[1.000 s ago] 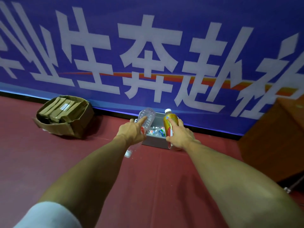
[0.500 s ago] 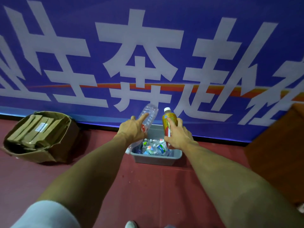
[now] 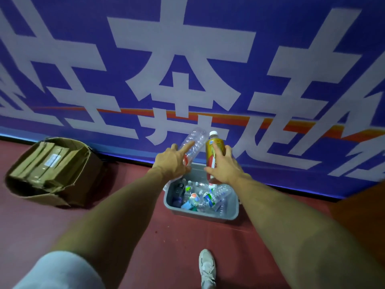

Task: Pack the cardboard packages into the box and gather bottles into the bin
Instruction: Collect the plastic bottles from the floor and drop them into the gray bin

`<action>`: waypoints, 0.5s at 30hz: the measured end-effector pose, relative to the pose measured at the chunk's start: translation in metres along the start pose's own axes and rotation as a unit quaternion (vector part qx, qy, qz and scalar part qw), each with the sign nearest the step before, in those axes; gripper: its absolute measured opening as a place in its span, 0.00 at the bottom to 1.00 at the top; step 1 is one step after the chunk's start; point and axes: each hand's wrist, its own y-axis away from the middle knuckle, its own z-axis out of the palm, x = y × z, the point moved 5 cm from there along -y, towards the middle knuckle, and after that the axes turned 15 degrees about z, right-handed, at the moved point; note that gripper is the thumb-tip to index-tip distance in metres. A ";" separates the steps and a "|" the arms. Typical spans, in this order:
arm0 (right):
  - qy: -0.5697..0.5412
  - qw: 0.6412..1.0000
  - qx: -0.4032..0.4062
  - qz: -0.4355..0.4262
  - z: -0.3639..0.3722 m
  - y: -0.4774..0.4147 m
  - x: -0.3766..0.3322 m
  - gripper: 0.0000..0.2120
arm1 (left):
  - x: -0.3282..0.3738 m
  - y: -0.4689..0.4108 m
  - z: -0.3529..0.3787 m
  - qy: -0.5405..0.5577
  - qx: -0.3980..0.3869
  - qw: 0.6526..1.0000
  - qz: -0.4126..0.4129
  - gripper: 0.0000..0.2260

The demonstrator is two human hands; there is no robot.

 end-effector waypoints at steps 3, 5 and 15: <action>-0.008 0.999 -0.038 0.018 -0.007 -0.033 0.003 0.45 | -0.005 -0.028 -0.005 -0.006 -0.005 1.000 -0.005 0.41; 0.012 0.998 -0.055 0.026 -0.012 -0.053 0.009 0.44 | -0.009 -0.046 -0.003 -0.008 -0.013 1.000 -0.009 0.41; 0.095 0.993 -0.065 0.015 -0.011 -0.101 0.022 0.40 | -0.021 -0.078 0.029 0.016 -0.037 0.998 -0.045 0.38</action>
